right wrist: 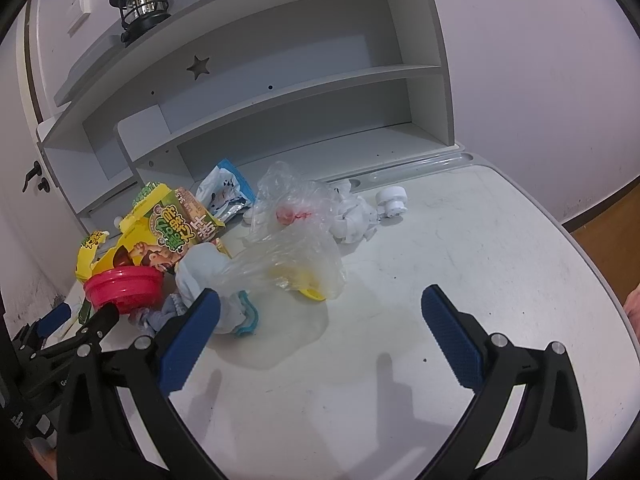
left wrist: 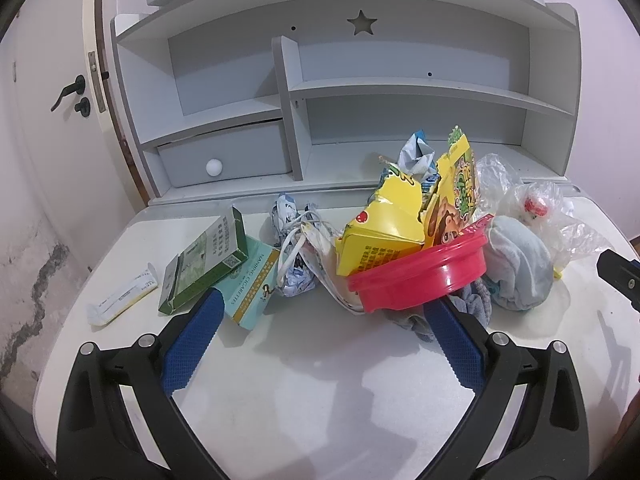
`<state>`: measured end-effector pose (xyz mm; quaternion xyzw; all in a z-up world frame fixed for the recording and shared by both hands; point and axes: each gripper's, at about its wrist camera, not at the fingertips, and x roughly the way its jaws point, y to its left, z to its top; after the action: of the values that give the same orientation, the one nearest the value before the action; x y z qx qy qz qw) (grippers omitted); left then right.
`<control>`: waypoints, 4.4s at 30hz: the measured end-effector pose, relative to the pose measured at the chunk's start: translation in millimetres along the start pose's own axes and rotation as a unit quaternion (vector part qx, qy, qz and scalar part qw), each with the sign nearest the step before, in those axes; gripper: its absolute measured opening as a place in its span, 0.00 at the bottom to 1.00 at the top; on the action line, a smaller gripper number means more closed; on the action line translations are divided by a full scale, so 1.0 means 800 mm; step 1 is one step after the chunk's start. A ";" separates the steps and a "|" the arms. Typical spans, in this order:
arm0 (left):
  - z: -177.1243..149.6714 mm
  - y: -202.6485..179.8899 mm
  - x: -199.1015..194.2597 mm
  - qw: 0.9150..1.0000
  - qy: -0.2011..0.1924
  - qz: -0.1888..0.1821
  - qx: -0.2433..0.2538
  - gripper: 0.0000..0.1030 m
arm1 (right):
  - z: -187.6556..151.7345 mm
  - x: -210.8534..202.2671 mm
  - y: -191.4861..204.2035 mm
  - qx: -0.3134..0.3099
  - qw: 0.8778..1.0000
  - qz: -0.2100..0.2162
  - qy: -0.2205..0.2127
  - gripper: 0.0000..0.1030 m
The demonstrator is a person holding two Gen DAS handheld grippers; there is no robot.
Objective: Collect trash
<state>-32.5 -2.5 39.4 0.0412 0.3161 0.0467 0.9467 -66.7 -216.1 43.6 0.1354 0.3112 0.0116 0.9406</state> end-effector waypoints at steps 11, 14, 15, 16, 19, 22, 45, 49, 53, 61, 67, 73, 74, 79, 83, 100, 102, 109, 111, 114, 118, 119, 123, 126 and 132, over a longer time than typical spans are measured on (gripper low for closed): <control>0.000 0.000 0.000 1.000 0.002 -0.002 -0.002 0.94 | 0.000 -0.001 -0.002 0.006 1.000 0.000 0.000 0.95; -0.001 0.000 0.000 1.000 0.002 -0.002 -0.002 0.94 | 0.001 0.000 -0.003 0.008 1.000 0.000 0.001 0.95; -0.001 0.000 0.000 1.000 0.002 -0.002 -0.002 0.94 | 0.001 0.000 -0.003 0.009 1.000 0.000 0.001 0.95; -0.001 0.000 0.000 1.000 0.002 -0.002 -0.002 0.94 | 0.002 0.000 -0.004 0.009 1.000 0.000 0.001 0.95; -0.001 0.000 0.000 1.000 0.001 -0.002 -0.002 0.94 | 0.001 0.000 -0.004 0.009 1.000 0.000 0.001 0.95; -0.001 0.000 0.000 1.000 0.001 -0.002 -0.002 0.94 | 0.002 0.001 -0.004 0.010 1.000 0.001 0.001 0.95; -0.003 -0.001 0.001 1.000 0.001 0.001 -0.004 0.94 | 0.002 0.000 -0.006 0.010 1.000 0.002 0.001 0.95; -0.003 -0.001 0.001 1.000 0.001 0.001 -0.004 0.94 | 0.002 0.000 -0.006 0.010 1.000 0.002 0.001 0.95; -0.003 -0.001 0.001 1.000 0.001 0.001 -0.004 0.94 | 0.002 0.000 -0.006 0.010 1.000 0.001 0.001 0.95; -0.002 0.009 0.004 0.998 0.033 -0.058 -0.016 0.94 | 0.002 -0.009 -0.009 0.009 1.000 0.010 -0.020 0.95; 0.007 0.044 -0.047 0.992 0.021 -0.123 -0.011 0.94 | -0.002 -0.033 0.009 -0.055 0.997 0.049 -0.031 0.95; -0.007 0.050 -0.065 0.986 0.020 -0.162 0.033 0.94 | 0.001 -0.032 0.034 -0.108 0.990 0.085 -0.011 0.95; -0.004 0.049 -0.060 0.986 0.022 -0.160 0.034 0.94 | 0.001 -0.032 0.034 -0.112 0.990 0.082 -0.010 0.95; 0.033 0.046 -0.039 0.988 0.022 -0.149 0.033 0.94 | 0.010 -0.027 0.023 -0.112 0.992 0.053 -0.008 0.95; 0.070 0.020 -0.024 0.987 0.006 -0.143 0.073 0.94 | 0.023 -0.019 0.005 -0.108 0.994 0.027 -0.001 0.95; 0.092 -0.059 0.060 0.968 0.079 -0.176 0.160 0.36 | 0.062 0.102 0.009 -0.105 0.986 0.019 0.126 0.39; 0.093 -0.056 0.055 0.969 0.070 -0.182 0.153 0.20 | 0.056 0.106 0.001 -0.089 0.986 0.032 0.137 0.20; 0.133 -0.018 0.012 0.979 -0.015 -0.176 0.098 0.16 | 0.086 0.060 0.002 -0.088 0.993 0.049 0.065 0.09; 0.142 -0.012 0.001 0.980 -0.029 -0.173 0.094 0.16 | 0.099 0.045 0.010 -0.091 0.994 0.047 0.041 0.09; 0.152 -0.006 -0.007 0.981 -0.037 -0.168 0.091 0.16 | 0.116 0.027 0.015 -0.094 0.995 0.044 0.012 0.09; 0.145 -0.001 -0.003 0.981 -0.017 -0.175 0.086 0.16 | 0.113 0.018 0.015 -0.098 0.994 0.047 0.010 0.09; 0.143 0.000 0.002 0.981 -0.012 -0.176 0.084 0.16 | 0.108 0.019 0.014 -0.100 0.994 0.047 0.014 0.09; 0.137 0.006 0.004 0.981 -0.009 -0.180 0.071 0.16 | 0.094 0.019 0.008 -0.097 0.994 0.052 0.025 0.09; 0.138 0.004 0.001 0.981 -0.003 -0.179 0.079 0.16 | 0.086 0.022 0.015 -0.100 0.993 0.051 0.028 0.09; 0.107 -0.014 0.009 0.976 0.040 -0.167 0.132 0.64 | 0.071 0.024 0.016 -0.107 0.993 0.046 0.037 0.09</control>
<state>25.3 -16.9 101.9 0.1104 0.3595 -0.1526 0.9140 -16.9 -215.5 79.1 0.0478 0.3365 0.0930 0.9358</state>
